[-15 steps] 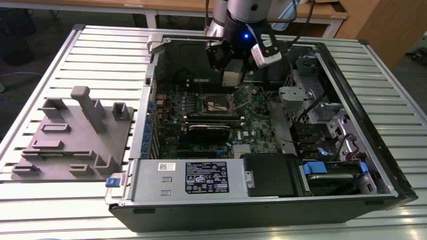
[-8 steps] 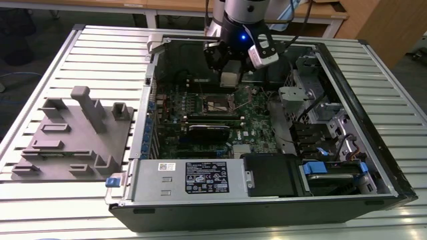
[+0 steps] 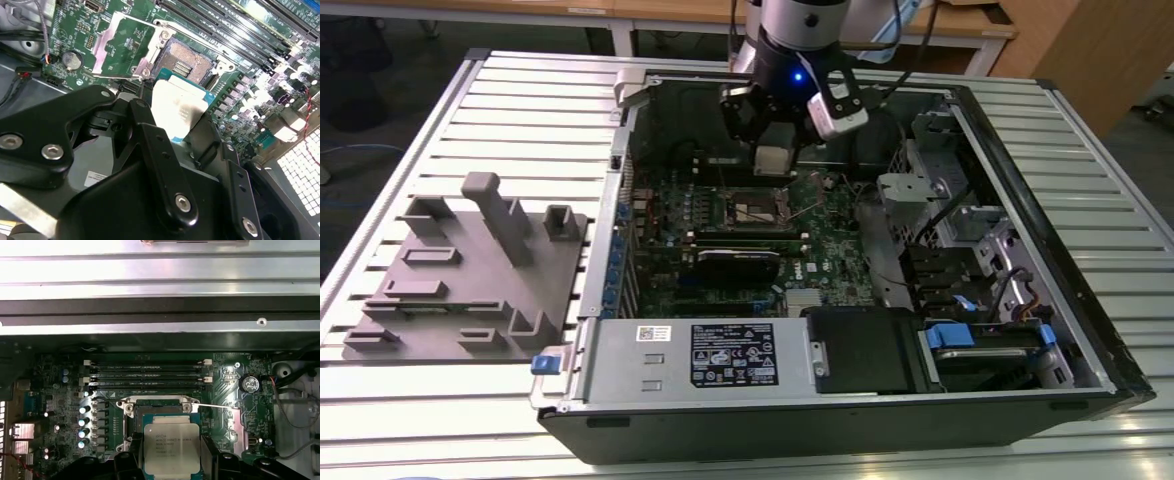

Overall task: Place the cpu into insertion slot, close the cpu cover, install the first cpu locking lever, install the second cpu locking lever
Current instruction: 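Place the cpu into insertion slot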

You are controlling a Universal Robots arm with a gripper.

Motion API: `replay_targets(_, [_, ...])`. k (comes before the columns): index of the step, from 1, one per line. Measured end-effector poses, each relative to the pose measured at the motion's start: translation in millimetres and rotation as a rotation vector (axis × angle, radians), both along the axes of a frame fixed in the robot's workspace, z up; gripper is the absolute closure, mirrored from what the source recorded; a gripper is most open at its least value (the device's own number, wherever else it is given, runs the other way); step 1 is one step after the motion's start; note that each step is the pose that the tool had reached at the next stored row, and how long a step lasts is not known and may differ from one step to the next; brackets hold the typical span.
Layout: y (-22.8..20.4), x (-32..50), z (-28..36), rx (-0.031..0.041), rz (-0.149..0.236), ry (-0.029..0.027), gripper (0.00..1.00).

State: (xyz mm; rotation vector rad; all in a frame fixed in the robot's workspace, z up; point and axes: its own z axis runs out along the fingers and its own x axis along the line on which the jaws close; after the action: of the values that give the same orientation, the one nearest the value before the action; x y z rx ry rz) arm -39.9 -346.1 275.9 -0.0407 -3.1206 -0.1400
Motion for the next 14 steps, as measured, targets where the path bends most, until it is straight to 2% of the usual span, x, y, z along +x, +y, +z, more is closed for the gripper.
replay_targets(7, [0.0, -3.6, -5.9, -0.0001, 0.0, 0.0, 0.46])
replay_targets(14, [0.0, -5.2, -7.5, -0.0003, 0.0, 0.0001, 0.46])
